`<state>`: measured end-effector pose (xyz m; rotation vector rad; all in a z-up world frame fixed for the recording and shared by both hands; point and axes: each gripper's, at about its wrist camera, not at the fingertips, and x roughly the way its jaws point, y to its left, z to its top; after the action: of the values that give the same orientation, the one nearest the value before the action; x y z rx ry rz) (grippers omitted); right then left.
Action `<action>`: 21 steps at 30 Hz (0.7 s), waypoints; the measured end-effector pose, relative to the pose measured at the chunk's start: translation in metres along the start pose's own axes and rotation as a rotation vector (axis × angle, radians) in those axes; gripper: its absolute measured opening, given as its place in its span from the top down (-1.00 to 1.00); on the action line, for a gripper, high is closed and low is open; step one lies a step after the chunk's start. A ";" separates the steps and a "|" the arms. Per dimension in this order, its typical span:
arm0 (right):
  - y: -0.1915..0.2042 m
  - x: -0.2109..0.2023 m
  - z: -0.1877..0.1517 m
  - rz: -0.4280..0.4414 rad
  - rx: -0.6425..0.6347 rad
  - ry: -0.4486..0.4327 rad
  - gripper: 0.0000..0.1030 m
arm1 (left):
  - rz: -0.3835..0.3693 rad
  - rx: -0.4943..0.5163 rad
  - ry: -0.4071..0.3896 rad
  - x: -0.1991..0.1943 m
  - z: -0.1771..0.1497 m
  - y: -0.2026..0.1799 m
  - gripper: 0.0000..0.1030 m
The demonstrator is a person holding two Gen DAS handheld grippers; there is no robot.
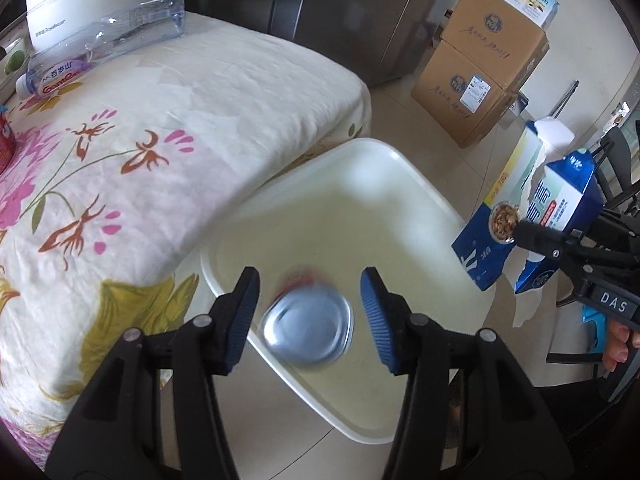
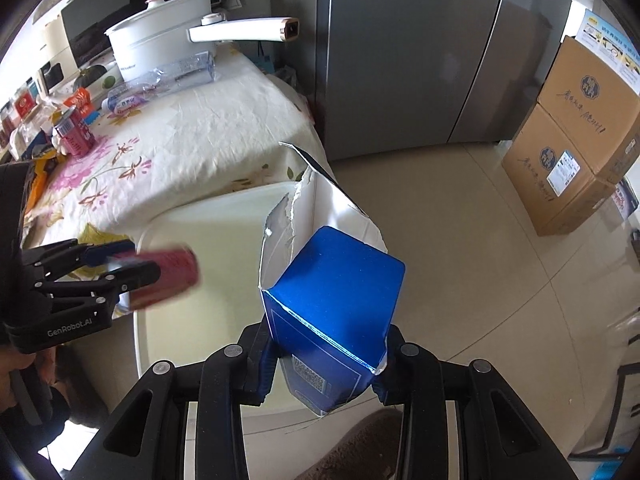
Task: Collect trash
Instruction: 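Carry both items over the white bin and open the left gripper to drop the can, then open the right gripper over the white bin to drop the carton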
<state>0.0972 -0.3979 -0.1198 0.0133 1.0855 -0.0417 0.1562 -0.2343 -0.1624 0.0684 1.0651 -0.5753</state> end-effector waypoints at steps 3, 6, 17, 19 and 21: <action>0.003 0.003 -0.001 -0.004 -0.007 0.015 0.26 | 0.013 -0.024 -0.001 -0.005 0.002 0.003 -0.38; 0.007 0.007 -0.001 -0.008 -0.017 0.032 0.25 | 0.060 -0.029 -0.012 -0.016 0.002 0.007 -0.64; 0.026 0.018 0.002 -0.005 -0.049 0.065 0.17 | 0.206 -0.096 -0.017 -0.060 -0.010 0.049 -0.97; 0.028 0.020 0.003 -0.004 -0.047 0.069 0.12 | 0.215 -0.102 -0.027 -0.070 -0.012 0.056 -0.98; 0.030 0.021 0.005 0.005 -0.040 0.073 -0.10 | 0.226 -0.109 -0.033 -0.078 -0.015 0.064 -0.98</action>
<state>0.1123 -0.3685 -0.1365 -0.0184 1.1586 -0.0158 0.1473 -0.1423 -0.1181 0.0825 1.0389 -0.3128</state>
